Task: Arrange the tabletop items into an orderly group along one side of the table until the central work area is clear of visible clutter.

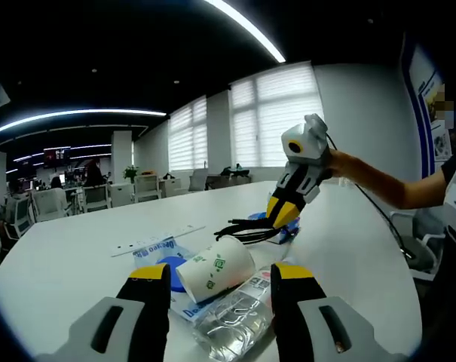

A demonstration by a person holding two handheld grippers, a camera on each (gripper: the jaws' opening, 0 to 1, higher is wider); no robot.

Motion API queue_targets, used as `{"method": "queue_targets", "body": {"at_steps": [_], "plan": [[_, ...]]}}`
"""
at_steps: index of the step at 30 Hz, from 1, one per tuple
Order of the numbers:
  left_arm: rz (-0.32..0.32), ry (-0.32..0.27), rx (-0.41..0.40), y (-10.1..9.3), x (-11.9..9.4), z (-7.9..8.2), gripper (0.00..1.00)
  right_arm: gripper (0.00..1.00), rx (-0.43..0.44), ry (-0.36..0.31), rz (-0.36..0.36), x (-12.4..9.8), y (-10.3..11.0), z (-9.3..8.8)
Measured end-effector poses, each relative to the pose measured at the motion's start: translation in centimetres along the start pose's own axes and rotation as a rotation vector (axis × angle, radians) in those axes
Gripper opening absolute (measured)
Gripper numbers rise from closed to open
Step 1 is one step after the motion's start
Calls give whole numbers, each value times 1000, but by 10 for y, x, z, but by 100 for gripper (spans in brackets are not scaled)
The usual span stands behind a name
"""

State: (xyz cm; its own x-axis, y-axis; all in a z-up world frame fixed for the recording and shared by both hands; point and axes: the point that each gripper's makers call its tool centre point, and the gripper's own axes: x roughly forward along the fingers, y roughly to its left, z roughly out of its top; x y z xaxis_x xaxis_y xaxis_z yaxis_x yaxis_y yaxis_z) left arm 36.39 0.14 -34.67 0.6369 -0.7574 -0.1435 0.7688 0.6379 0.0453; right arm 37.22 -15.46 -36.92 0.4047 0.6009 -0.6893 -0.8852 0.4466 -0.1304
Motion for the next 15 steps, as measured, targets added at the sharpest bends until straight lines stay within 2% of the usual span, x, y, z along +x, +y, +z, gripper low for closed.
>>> {"method": "queue_targets", "body": {"at_steps": [2, 7, 15], "plan": [[-5, -29, -3, -2, -2, 6, 53, 6, -6, -22, -10, -17, 0, 7], [4, -31, -6, 0, -3, 7, 53, 6, -26, -43, -27, -41, 0, 13], [1, -22, -7, -2, -2, 4, 53, 6, -53, -40, -44, -61, 5, 13]]}}
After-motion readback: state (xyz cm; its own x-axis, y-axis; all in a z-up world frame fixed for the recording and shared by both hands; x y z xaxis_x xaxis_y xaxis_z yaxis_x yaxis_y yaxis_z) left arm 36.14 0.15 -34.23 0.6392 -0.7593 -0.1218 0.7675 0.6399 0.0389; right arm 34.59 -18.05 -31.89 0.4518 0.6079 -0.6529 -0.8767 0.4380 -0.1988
